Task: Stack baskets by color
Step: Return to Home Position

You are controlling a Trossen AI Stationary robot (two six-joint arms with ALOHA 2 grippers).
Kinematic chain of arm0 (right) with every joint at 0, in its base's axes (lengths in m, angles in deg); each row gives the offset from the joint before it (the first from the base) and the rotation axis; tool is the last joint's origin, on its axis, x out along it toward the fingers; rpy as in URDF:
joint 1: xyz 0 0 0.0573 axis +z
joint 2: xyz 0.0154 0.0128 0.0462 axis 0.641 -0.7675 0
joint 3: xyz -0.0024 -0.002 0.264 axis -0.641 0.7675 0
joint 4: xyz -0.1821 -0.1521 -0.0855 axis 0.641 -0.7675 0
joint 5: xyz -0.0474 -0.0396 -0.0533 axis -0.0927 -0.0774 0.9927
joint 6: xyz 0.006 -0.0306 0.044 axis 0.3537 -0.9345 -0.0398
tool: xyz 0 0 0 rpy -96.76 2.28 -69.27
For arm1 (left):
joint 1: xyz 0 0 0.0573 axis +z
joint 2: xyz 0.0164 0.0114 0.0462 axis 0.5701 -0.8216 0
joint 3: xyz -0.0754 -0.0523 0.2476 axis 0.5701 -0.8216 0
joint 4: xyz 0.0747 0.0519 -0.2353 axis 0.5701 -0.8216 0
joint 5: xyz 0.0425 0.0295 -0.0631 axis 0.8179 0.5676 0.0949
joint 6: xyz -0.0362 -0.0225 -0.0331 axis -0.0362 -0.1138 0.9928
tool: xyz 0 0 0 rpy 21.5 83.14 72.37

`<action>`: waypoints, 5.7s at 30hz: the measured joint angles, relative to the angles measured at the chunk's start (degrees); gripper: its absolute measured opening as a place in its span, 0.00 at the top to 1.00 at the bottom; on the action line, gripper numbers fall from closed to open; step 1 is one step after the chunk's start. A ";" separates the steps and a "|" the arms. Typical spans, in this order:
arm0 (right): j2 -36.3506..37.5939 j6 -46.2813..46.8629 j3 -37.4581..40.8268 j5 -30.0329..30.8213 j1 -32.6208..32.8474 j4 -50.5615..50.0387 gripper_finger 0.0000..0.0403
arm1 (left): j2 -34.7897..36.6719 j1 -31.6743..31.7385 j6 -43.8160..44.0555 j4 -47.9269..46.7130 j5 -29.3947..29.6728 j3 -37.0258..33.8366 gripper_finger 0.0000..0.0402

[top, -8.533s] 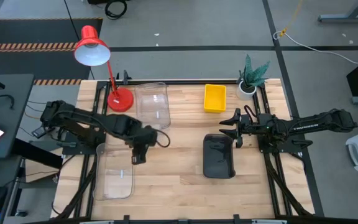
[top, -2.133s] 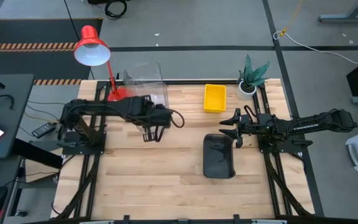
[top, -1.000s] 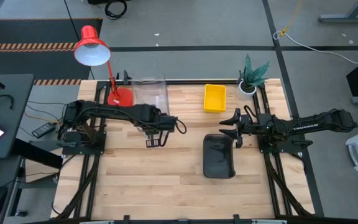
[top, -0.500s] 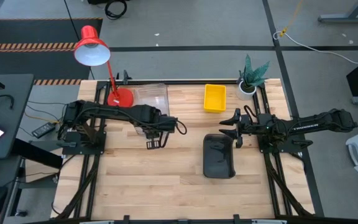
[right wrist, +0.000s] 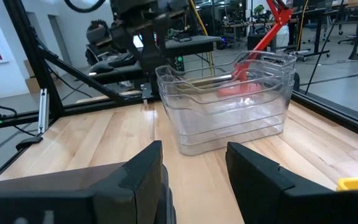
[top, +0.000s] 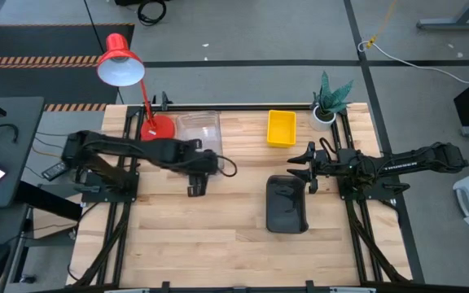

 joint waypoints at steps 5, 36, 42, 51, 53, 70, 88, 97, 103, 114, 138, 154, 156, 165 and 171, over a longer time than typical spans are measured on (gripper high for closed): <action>0.02 0.00 0.01 0.01 0.00 0.00 0.55 | 8.12 -1.02 1.90 10.15 -0.05 -10.85 0.60; 1.46 -0.39 0.01 0.02 0.64 -6.10 0.55 | 51.08 -5.05 3.59 48.47 1.86 -50.50 0.69; 7.03 -0.37 0.00 0.02 1.01 -16.09 0.55 | 57.13 -5.11 2.62 61.47 0.51 -59.18 0.69; 20.08 -0.41 0.00 0.00 1.01 -29.75 0.55 | 62.66 -5.08 2.07 77.80 0.49 -71.43 0.69; 22.52 -0.43 -0.01 -0.74 1.01 -30.34 0.55 | 63.61 -4.97 2.10 79.62 0.49 -72.99 0.69; 33.08 -0.42 -0.01 -1.93 1.09 -30.46 0.55 | 65.56 -5.09 2.69 89.38 0.97 -80.58 0.69; 33.07 -0.42 -0.01 -1.93 1.24 -30.42 0.55 | 73.09 -5.06 -12.26 82.43 -0.37 -80.62 0.78; 33.00 -0.42 -0.01 -1.93 1.23 -30.35 0.55 | 85.96 -5.09 -11.55 71.18 -5.20 -80.64 0.94; 33.00 -0.40 -0.01 -1.92 1.23 -30.27 0.55 | 89.56 -5.17 -11.55 70.00 -10.20 -80.67 0.98; 33.00 -0.41 -0.01 -1.71 1.23 -29.73 0.55 | 89.38 -5.20 -0.72 66.76 -12.21 -80.67 0.98; 33.00 -0.41 -0.01 -1.71 1.23 -29.75 0.55 | 89.36 -5.20 2.76 66.67 -12.18 -80.69 0.94; 33.00 -0.42 -0.01 -1.70 1.23 -29.75 0.55 | 89.36 -5.20 2.76 66.67 -12.18 -80.69 0.93; 33.00 -0.39 -0.01 -1.69 1.23 -29.75 0.55 | 89.36 -5.20 2.76 66.68 -12.17 -80.69 0.94; 33.00 -0.39 -0.01 -1.71 1.23 -29.76 0.55 | 89.36 -5.20 2.78 66.68 -12.16 -80.69 0.92; 33.00 -0.40 -0.01 -1.70 1.23 -29.76 0.55 | 89.36 -5.17 2.76 66.67 -12.16 -80.69 0.92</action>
